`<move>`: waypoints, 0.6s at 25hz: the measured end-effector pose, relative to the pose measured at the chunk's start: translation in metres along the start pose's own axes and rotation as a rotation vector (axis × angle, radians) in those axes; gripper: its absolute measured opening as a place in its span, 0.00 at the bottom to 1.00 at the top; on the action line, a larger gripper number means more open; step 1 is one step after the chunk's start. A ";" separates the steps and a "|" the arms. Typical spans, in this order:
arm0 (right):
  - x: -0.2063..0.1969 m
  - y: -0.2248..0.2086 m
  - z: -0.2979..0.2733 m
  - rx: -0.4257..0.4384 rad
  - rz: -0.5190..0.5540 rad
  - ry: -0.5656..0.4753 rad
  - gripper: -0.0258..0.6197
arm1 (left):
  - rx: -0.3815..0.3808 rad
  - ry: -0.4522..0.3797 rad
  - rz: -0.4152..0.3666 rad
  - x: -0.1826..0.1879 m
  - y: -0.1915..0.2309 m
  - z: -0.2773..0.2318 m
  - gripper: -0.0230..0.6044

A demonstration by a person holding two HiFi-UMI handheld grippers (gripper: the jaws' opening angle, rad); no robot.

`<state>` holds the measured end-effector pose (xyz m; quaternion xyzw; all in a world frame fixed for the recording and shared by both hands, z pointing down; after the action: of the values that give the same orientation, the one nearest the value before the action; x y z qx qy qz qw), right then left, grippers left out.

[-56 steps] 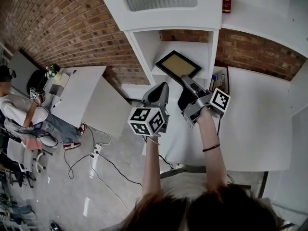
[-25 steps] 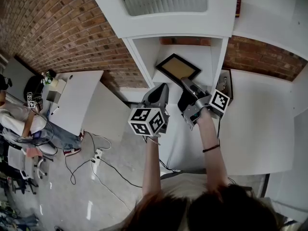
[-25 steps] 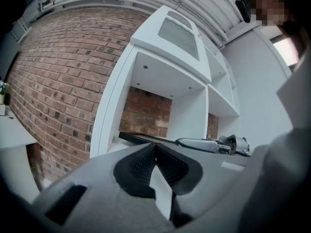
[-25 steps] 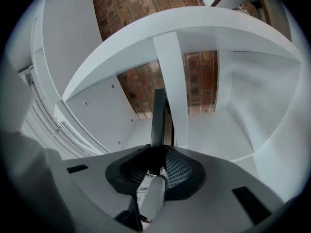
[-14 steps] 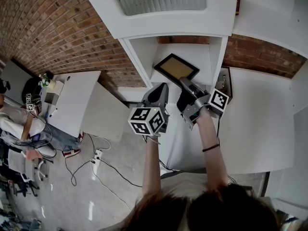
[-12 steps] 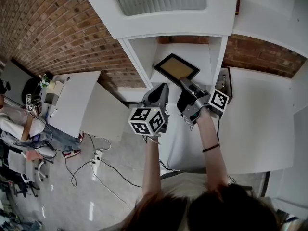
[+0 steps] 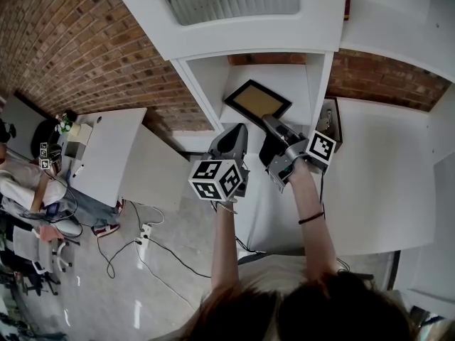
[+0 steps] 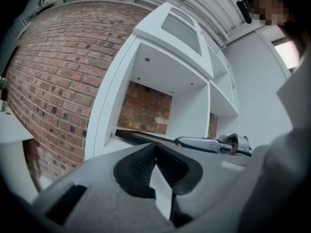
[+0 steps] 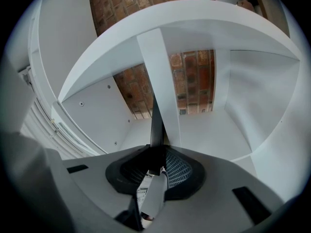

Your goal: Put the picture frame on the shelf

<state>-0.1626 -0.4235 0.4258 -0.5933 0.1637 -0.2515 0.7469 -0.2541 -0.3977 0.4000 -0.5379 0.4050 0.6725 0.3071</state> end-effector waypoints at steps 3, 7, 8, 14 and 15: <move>0.000 0.000 0.000 -0.004 0.000 0.001 0.16 | -0.002 0.002 0.001 0.000 0.000 0.000 0.05; -0.001 -0.001 0.000 -0.012 0.003 0.005 0.16 | -0.004 0.001 0.002 -0.001 0.000 -0.001 0.05; -0.001 -0.002 0.000 -0.012 0.000 0.005 0.16 | -0.005 0.001 0.002 -0.001 0.000 -0.001 0.05; -0.003 -0.001 0.000 -0.011 -0.004 0.009 0.16 | -0.009 -0.001 0.002 0.000 -0.003 -0.002 0.05; -0.003 0.000 0.000 -0.010 -0.004 0.010 0.16 | -0.009 -0.001 0.002 0.000 -0.002 -0.001 0.05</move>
<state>-0.1650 -0.4223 0.4260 -0.5959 0.1676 -0.2551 0.7428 -0.2513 -0.3978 0.3996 -0.5387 0.4022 0.6749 0.3042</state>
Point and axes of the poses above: the fingertips, and each gripper's own axes: z backward along the fingers, y to its left, x out of its top, the point moved 2 cm from there along z, backward along the fingers, and after that the axes turned 8 degrees about -y, right-handed, at the moved point
